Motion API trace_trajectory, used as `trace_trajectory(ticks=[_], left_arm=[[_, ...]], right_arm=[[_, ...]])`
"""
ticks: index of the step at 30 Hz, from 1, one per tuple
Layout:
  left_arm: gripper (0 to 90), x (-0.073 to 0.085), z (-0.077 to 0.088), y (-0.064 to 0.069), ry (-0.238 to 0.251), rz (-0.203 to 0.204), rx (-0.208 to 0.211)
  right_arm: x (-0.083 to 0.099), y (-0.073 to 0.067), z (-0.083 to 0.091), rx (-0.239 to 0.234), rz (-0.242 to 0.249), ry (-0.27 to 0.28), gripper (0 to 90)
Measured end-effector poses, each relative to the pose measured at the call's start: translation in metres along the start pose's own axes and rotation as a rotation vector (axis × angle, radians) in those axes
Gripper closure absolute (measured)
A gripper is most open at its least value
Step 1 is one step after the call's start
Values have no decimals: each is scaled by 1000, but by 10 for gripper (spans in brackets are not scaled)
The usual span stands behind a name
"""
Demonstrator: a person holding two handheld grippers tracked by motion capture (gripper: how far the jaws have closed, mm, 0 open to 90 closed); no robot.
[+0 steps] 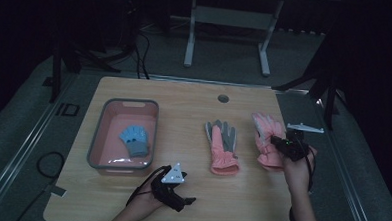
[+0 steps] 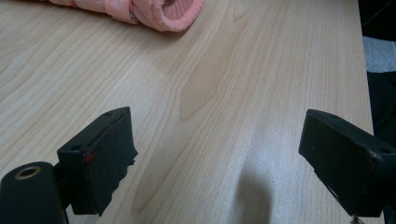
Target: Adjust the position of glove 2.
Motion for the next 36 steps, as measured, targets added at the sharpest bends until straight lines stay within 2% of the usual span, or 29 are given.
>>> trace_trajectory(ticks=[7, 12, 13, 14, 18, 21, 22, 23, 25, 28, 30, 32, 33, 36], left_arm=[[106, 0, 1, 2, 7, -7, 2], [106, 1, 2, 2, 3, -9, 4], [106, 1, 3, 2, 9, -8, 6], [106, 1, 3, 2, 10, -9, 7], [106, 2, 3, 1, 7, -8, 4], [106, 1, 3, 2, 11, -6, 5], [106, 2, 3, 2, 7, -7, 5], [106, 2, 3, 2, 7, -7, 5], [106, 3, 2, 1, 0, -9, 7], [106, 2, 3, 1, 5, -9, 8], [106, 2, 3, 1, 5, -8, 7], [106, 3, 3, 1, 4, -9, 7], [106, 4, 2, 1, -3, -21, 4], [106, 4, 2, 2, -5, -27, 6]], right_arm=[[23, 5, -27, 40, 7, -55, 885], [36, 6, -44, 41, -3, -87, 884], [36, 6, -44, 41, -3, -87, 882], [43, 8, -51, 45, -21, -75, 876], [43, 8, -52, 45, -14, -78, 852], [42, 9, -51, 25, -20, -81, 810], [40, 8, -48, 0, 6, -78, 749], [40, 8, -48, 0, 6, -78, 749], [36, 9, -40, -31, 70, -69, 676], [30, 14, -30, -78, 126, -47, 651], [26, 16, -25, -124, 137, -39, 632], [26, 17, -24, -133, 144, -42, 627], [25, 15, -22, -169, 165, -38, 606], [28, 15, -25, -172, 177, -48, 582]])
Point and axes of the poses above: each handheld gripper's, and its own axes: z roughly backward along the jaws, x roughly out of its underside, y roughly to its right, the point moved 10 cm from there along -z, roughly forward along the jaws, and after that the axes turned 5 degrees about z, right-handed, at the moved point
